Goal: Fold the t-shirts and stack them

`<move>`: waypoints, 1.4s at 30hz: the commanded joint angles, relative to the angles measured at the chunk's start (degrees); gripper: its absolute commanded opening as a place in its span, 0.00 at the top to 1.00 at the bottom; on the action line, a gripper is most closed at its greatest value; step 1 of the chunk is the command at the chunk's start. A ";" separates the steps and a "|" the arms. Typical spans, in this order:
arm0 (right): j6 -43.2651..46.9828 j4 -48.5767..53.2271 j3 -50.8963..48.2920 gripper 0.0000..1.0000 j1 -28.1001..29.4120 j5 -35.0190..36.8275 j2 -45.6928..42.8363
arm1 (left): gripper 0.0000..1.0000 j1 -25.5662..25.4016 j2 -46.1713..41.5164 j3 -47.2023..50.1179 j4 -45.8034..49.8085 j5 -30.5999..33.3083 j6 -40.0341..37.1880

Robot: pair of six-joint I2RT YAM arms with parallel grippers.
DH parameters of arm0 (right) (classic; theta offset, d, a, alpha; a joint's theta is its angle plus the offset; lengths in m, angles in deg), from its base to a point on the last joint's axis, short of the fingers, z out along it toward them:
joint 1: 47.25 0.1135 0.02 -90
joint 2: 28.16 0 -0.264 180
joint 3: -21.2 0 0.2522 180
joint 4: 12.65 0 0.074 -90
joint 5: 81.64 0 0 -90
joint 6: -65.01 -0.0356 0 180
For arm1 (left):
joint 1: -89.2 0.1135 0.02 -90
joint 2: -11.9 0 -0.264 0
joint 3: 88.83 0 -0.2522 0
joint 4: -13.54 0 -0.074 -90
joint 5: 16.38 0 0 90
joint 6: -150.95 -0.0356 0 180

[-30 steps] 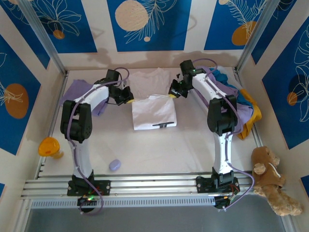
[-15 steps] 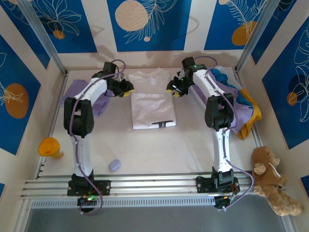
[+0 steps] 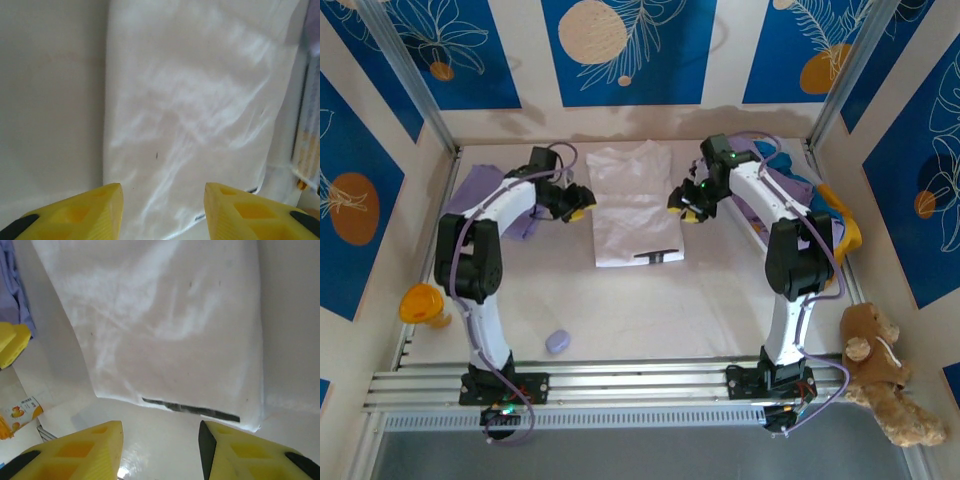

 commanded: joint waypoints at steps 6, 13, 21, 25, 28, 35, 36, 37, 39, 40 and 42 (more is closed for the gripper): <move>-1.62 -6.83 -8.45 0.55 2.16 -0.62 1.51 | 0.54 -7.19 -1.99 9.35 -8.51 0.00 4.01; -0.23 -6.49 -10.06 0.55 2.50 0.56 4.60 | 0.55 -8.58 0.26 11.10 -6.60 1.70 1.81; 0.23 -6.13 -14.46 0.58 3.40 1.99 6.04 | 0.55 -8.99 0.40 15.10 -5.68 1.88 0.08; -0.65 -6.62 -18.41 0.59 5.31 3.13 3.48 | 0.55 -9.38 -1.85 18.61 -5.82 1.99 -0.31; -2.47 -7.70 -22.30 0.59 6.89 4.78 0.79 | 0.56 -9.45 -4.34 22.75 -8.58 1.79 1.14; -7.18 -9.74 -32.26 0.59 12.75 7.70 -5.54 | 0.56 -11.88 -11.34 31.59 -10.37 2.43 2.80; -8.21 -10.28 -33.75 0.60 13.77 8.24 -6.41 | 0.56 -12.33 -12.56 33.14 -10.84 2.72 3.41; -9.11 -10.62 -35.02 0.60 14.57 8.39 -7.19 | 0.56 -12.74 -13.64 34.46 -11.13 3.05 4.00; -11.14 -11.39 -37.96 0.60 16.80 9.19 -9.13 | 0.56 -14.13 -16.38 37.71 -12.08 3.95 5.82; -12.08 -11.36 -39.01 0.60 17.71 9.87 -9.97 | 0.56 -14.83 -17.52 38.79 -11.90 4.50 6.34; -14.31 -11.22 -41.72 0.60 19.83 10.77 -12.00 | 0.56 -16.65 -20.21 41.02 -10.72 6.53 7.16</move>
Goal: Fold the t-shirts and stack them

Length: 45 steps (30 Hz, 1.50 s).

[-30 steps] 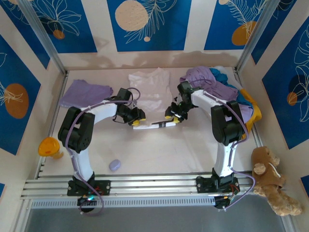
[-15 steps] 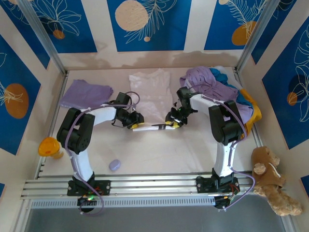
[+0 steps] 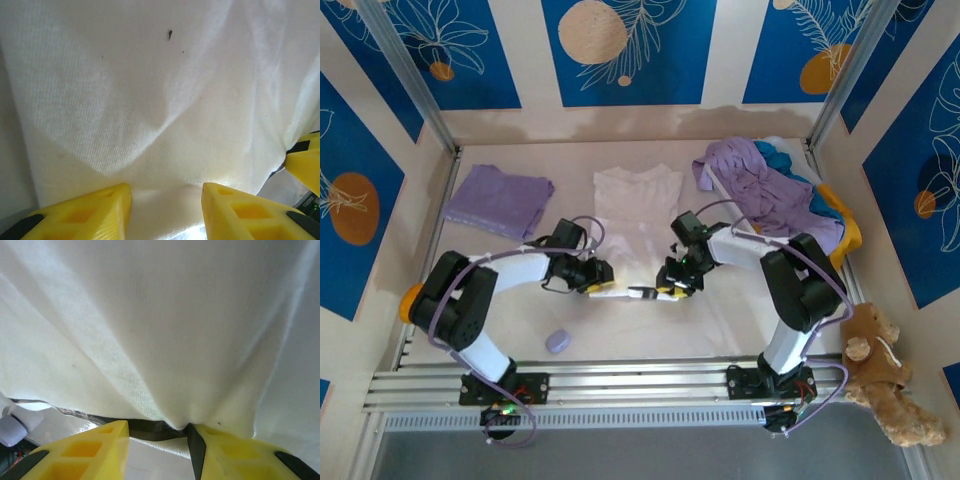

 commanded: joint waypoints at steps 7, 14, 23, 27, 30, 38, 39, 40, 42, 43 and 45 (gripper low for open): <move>-11.13 3.96 -14.65 0.60 8.64 9.14 -4.99 | 0.55 -5.90 -8.40 12.90 5.17 5.85 8.40; -15.49 7.00 -17.05 0.60 12.82 11.47 -11.26 | 0.55 -10.51 -13.86 16.12 3.97 6.66 13.58; -17.73 13.99 -17.05 0.59 13.84 13.24 -25.71 | 0.55 -11.97 -23.13 11.41 17.71 9.92 11.90; -17.91 16.58 -18.32 0.59 12.05 13.25 -30.22 | 0.56 -11.94 -25.64 10.82 21.66 10.61 11.50; -17.41 16.20 -20.45 0.59 10.39 12.11 -32.14 | 0.59 -11.94 -26.09 10.91 22.53 10.60 11.33; -16.97 8.19 -23.29 0.60 9.51 6.61 -34.21 | 0.62 -12.11 -24.96 10.11 22.31 10.51 11.14; -17.03 7.39 -23.30 0.60 9.40 6.38 -34.11 | 0.63 -12.14 -24.83 10.06 22.31 10.64 11.08; -17.11 6.77 -23.40 0.60 9.34 6.14 -33.97 | 0.63 -12.16 -24.72 10.04 22.23 10.67 11.11; -16.90 5.42 -23.67 0.60 8.77 4.93 -33.46 | 0.64 -12.22 -24.39 10.14 21.75 10.47 11.15; -16.85 4.86 -23.74 0.61 8.64 4.61 -33.21 | 0.64 -12.29 -24.22 10.18 21.46 10.36 11.15; -16.68 3.73 -24.03 0.61 8.45 4.00 -32.66 | 0.65 -12.38 -23.91 10.44 20.70 10.16 11.39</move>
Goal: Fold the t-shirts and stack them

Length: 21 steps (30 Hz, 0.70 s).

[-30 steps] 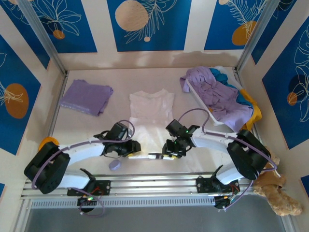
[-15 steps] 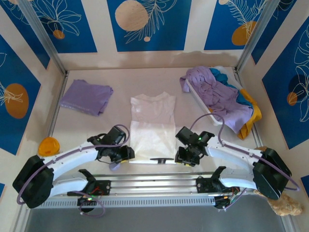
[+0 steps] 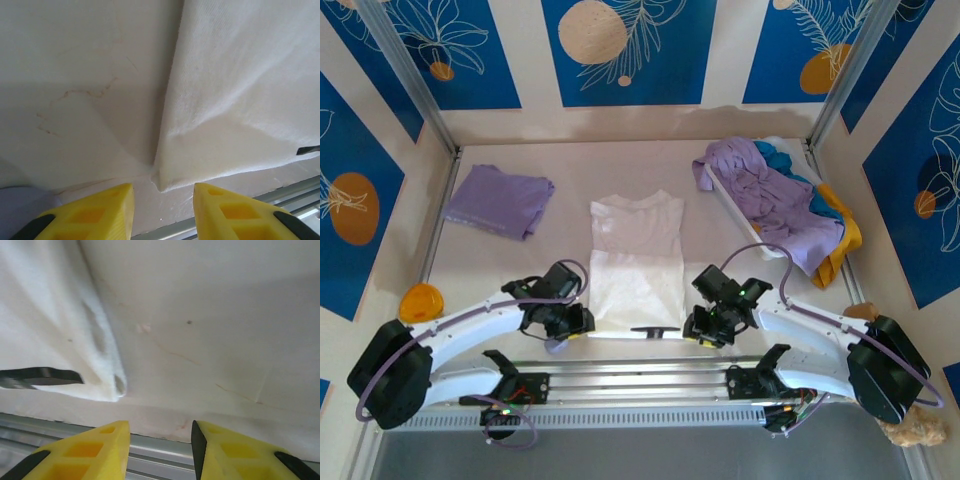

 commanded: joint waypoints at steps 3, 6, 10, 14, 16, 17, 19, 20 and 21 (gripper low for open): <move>0.29 -3.56 -1.00 0.61 -0.95 -3.65 1.59 | 0.65 -0.88 1.30 -1.00 -0.57 0.08 -0.30; 0.77 -5.46 -1.00 0.62 -1.38 -5.18 2.68 | 0.67 -0.98 2.66 -1.16 -1.98 -0.18 -0.08; 1.17 -6.75 -0.78 0.65 -1.65 -6.04 4.32 | 0.68 -1.32 4.71 -1.52 -3.93 -0.65 0.01; 2.00 -7.01 -0.54 0.69 -2.09 -6.07 6.32 | 0.70 -1.77 6.34 -1.74 -5.62 -0.97 0.45; 2.28 -7.73 -0.49 0.71 -2.25 -6.42 7.17 | 0.71 -1.87 7.17 -1.89 -6.18 -1.15 0.35; 2.34 -8.01 -0.42 0.72 -2.31 -6.53 7.64 | 0.72 -2.09 7.49 -1.97 -6.40 -1.19 0.36; 2.55 -8.61 -0.20 0.74 -2.35 -6.68 8.31 | 0.74 -2.25 7.95 -1.96 -6.76 -1.23 0.44; 2.57 -8.95 0.01 0.75 -2.44 -6.69 8.63 | 0.75 -2.37 7.97 -1.94 -6.96 -1.15 0.53; 2.63 -9.13 0.20 0.76 -2.44 -6.69 8.99 | 0.77 -2.46 7.93 -1.89 -7.09 -1.10 0.62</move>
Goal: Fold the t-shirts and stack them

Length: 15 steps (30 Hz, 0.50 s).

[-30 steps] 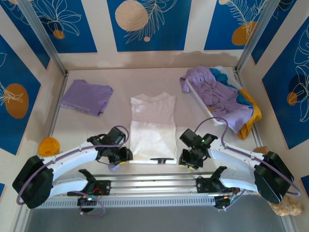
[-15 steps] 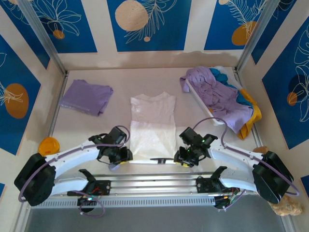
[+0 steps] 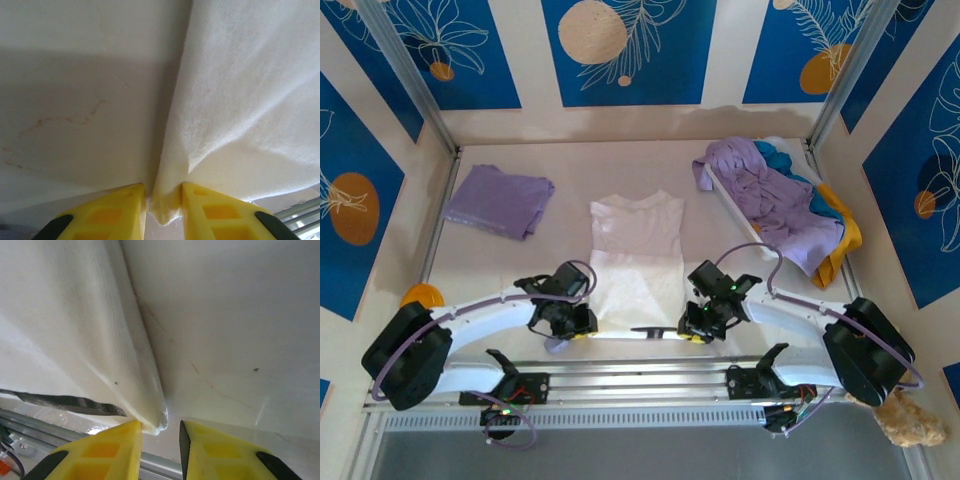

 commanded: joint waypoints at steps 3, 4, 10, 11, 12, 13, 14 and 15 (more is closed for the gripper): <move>1.04 -0.71 1.03 0.79 -0.39 -1.55 2.07 | 0.81 -1.47 0.75 -1.30 -3.47 -1.05 0.69; 1.14 -0.85 1.23 0.80 -0.40 -1.51 2.35 | 0.81 -1.46 0.73 -1.23 -3.56 -1.06 0.78; 1.70 -0.73 1.83 0.90 -0.43 -1.34 3.55 | 0.89 -1.64 0.46 -1.30 -4.06 -1.15 1.14; 1.71 -0.48 2.01 0.93 -0.38 -1.20 3.37 | 0.90 -1.75 0.18 -1.26 -3.85 -1.00 1.13; 1.70 -0.07 2.14 0.95 -0.41 -0.91 3.13 | 0.92 -1.77 0.00 -1.34 -3.57 -0.82 1.13; 1.70 0.24 2.17 0.97 -0.37 -0.79 2.90 | 0.93 -1.73 -0.21 -1.39 -3.27 -0.64 1.06; 1.76 0.80 2.24 0.99 -0.39 -0.53 2.43 | 0.95 -1.76 -0.45 -1.34 -2.95 -0.46 1.04; 1.66 1.35 2.27 1.00 -0.31 -0.21 1.89 | 0.96 -1.73 -0.79 -1.34 -2.62 -0.28 0.96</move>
